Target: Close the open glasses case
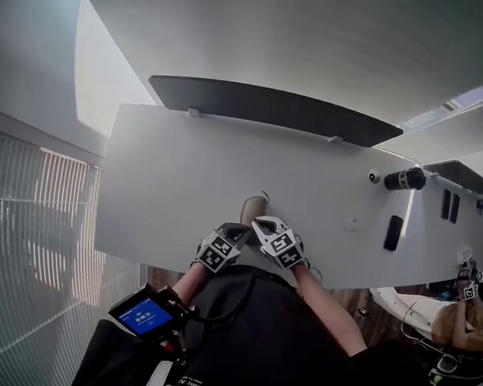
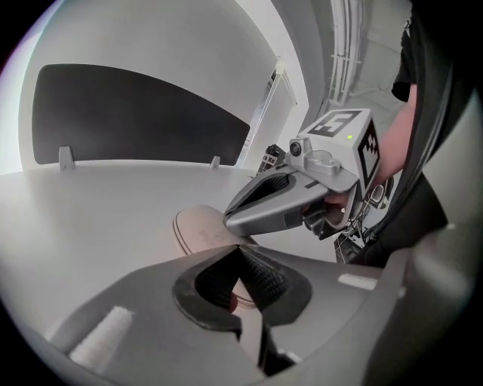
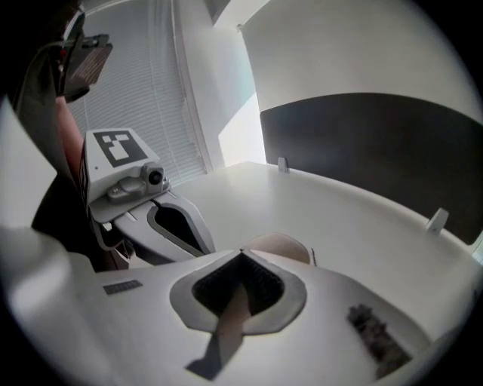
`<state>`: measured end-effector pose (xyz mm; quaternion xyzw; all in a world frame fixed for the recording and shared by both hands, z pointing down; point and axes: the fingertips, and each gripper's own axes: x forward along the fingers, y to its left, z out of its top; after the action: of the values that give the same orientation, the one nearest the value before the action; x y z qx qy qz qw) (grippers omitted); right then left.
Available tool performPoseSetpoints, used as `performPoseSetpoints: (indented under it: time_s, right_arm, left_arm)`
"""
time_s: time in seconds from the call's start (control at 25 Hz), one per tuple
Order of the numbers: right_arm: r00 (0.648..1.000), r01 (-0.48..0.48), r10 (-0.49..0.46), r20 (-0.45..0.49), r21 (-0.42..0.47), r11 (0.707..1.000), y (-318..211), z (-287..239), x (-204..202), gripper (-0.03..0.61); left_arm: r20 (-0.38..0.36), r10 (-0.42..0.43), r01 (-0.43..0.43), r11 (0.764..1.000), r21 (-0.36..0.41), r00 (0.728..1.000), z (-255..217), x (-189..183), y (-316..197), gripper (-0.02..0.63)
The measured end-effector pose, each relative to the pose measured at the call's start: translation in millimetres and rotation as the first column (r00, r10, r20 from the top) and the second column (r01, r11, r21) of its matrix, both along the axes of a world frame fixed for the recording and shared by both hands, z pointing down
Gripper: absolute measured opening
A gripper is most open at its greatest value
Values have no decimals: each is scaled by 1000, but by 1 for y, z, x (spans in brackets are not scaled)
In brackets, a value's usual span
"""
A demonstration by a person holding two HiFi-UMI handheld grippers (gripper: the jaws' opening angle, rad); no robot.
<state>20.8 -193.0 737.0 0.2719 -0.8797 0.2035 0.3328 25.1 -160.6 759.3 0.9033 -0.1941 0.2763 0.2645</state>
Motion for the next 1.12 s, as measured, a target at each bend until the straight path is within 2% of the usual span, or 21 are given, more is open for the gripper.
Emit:
performPoseSetpoints:
  time_s: [0.08,0.16,0.48,1.12]
  right_arm:
    - [998,8,-6,-56,44,999,1,3,5,-2]
    - [998,12,-8,-69,58,998,2,4,5,-2]
    - [999,-37,37,15,54,998,2,2,1,-2]
    - [997,-80,79,22,48,996,-3,-3,1,-2]
  left_arm:
    - [4,5,-5,1000,8,1000,-1,-1,-1,8]
    - [7,7,-7,1000,14,1000,-1,-2,-1,8]
    - [3,7,-7,1000,6,1000,0,-6,0,9]
    - [46,31,-34,998,61,998,4,-5,2,10]
